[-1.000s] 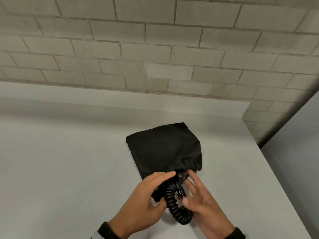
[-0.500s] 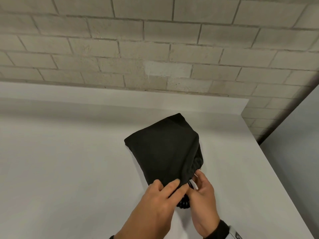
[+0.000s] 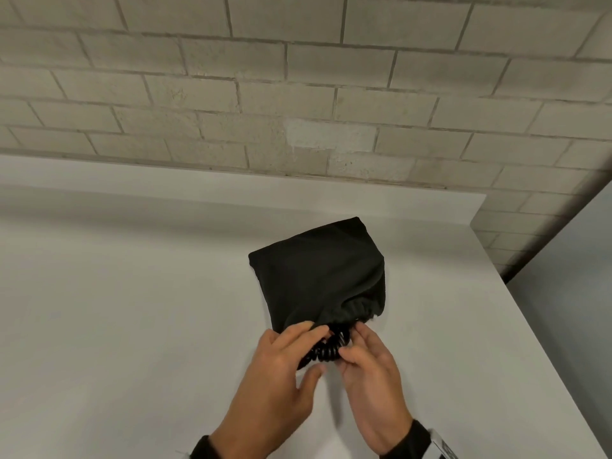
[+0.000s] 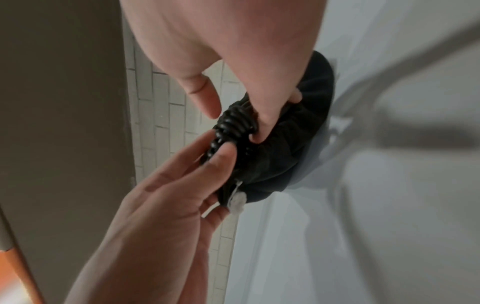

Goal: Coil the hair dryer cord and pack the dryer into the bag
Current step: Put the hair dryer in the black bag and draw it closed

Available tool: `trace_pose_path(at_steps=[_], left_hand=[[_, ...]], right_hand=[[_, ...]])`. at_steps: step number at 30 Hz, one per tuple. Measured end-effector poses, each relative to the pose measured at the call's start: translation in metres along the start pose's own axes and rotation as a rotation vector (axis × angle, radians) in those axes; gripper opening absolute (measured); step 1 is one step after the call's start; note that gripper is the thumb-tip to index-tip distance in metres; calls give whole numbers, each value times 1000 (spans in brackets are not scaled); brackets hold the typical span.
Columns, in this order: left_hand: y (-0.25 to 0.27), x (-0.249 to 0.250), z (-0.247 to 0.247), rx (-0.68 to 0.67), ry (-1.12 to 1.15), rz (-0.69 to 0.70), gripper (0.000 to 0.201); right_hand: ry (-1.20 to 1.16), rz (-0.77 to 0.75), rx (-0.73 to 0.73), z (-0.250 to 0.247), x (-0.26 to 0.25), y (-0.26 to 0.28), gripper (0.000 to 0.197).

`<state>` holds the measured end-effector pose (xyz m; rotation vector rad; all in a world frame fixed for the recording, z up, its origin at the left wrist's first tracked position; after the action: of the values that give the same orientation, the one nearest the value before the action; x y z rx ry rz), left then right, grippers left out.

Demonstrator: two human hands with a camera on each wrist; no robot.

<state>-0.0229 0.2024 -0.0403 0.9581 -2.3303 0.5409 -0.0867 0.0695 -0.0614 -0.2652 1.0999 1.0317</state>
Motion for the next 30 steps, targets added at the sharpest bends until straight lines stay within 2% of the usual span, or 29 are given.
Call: trace_pose_path(at_steps=[1, 3, 8, 10, 14, 17, 19, 21, 24, 27, 30], left_hand=[[-1, -2, 0, 21, -5, -21, 52], [-2, -8, 0, 90, -10, -35, 50], [-6, -13, -5, 292, 166, -33, 46], [-8, -16, -4, 334, 182, -36, 45], [-12, -22, -2, 391, 162, -12, 46], [-14, -25, -1, 382, 164, -62, 52], [-15, -26, 0, 351, 138, -110, 54], [-14, -24, 1, 296, 103, -143, 49], [-14, -19, 1, 190, -3, -151, 40], [-17, -20, 3, 146, -104, -151, 45], [-22, -21, 3, 123, -160, -213, 43]], right_hand=[[49, -7, -44, 0, 0, 0, 49], [291, -57, -154, -2, 1, -1, 46], [970, -276, -276, -22, 10, -14, 64], [1125, -385, -279, -27, 10, -22, 62], [1336, -568, -243, -28, 8, -35, 44], [1411, -706, -85, -22, 3, -41, 29], [1396, -677, -1, -20, -1, -46, 38], [1355, -550, -54, -22, -2, -51, 47], [1390, -416, -174, -24, 1, -56, 38], [1440, -421, -183, -28, 2, -57, 30], [1446, -433, -199, -30, -5, -54, 21]])
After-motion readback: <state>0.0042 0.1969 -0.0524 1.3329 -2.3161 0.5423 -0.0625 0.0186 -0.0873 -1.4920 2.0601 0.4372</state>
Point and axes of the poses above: each hand's wrist, its own y-axis away from the middle knuckle, its own z-axis out of the palm, x = y × z, the point moved 1 cm from there along -y, towards the middle knuckle, and after that the axes turned 3 degrees about -z, right-handed, at the moved point
